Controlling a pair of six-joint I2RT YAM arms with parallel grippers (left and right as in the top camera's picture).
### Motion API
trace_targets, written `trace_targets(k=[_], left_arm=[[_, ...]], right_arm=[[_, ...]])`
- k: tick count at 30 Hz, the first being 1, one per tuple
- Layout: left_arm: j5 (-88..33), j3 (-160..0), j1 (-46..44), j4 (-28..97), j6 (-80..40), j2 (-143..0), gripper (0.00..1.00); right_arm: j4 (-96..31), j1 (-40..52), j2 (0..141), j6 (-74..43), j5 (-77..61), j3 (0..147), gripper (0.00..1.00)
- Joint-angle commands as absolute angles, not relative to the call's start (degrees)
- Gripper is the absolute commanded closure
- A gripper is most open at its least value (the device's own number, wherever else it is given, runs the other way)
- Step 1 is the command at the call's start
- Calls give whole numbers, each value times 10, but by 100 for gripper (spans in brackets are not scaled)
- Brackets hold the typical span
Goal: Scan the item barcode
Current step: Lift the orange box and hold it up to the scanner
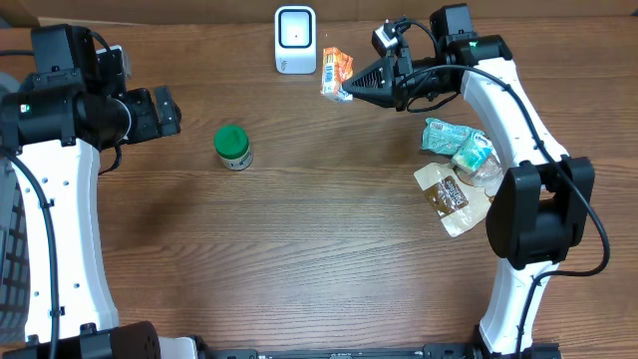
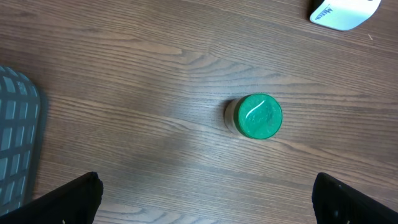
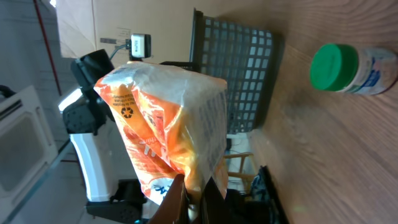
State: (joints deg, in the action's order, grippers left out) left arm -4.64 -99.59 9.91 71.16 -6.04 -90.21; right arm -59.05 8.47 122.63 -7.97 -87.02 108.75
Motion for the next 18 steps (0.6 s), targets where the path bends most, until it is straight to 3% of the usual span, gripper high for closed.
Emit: trace_targets(k=[1, 7, 13, 14, 18], left_arm=[[-43, -1006, 103, 712, -69, -899, 1], [-43, -1006, 103, 712, -69, -899, 1], [-43, -1006, 103, 712, -69, -899, 0], [-43, -1006, 103, 712, -69, -899, 0], [-43, -1006, 103, 712, -69, -899, 1]], right_arm=[[-582, 87, 1218, -98, -899, 1098, 96], [-559, 94, 1218, -98, -829, 1098, 96], [-625, 135, 1218, -106, -517, 1098, 96], [-641, 159, 1218, -122, -415, 1098, 96], [-667, 196, 1218, -143, -309, 1116, 96]])
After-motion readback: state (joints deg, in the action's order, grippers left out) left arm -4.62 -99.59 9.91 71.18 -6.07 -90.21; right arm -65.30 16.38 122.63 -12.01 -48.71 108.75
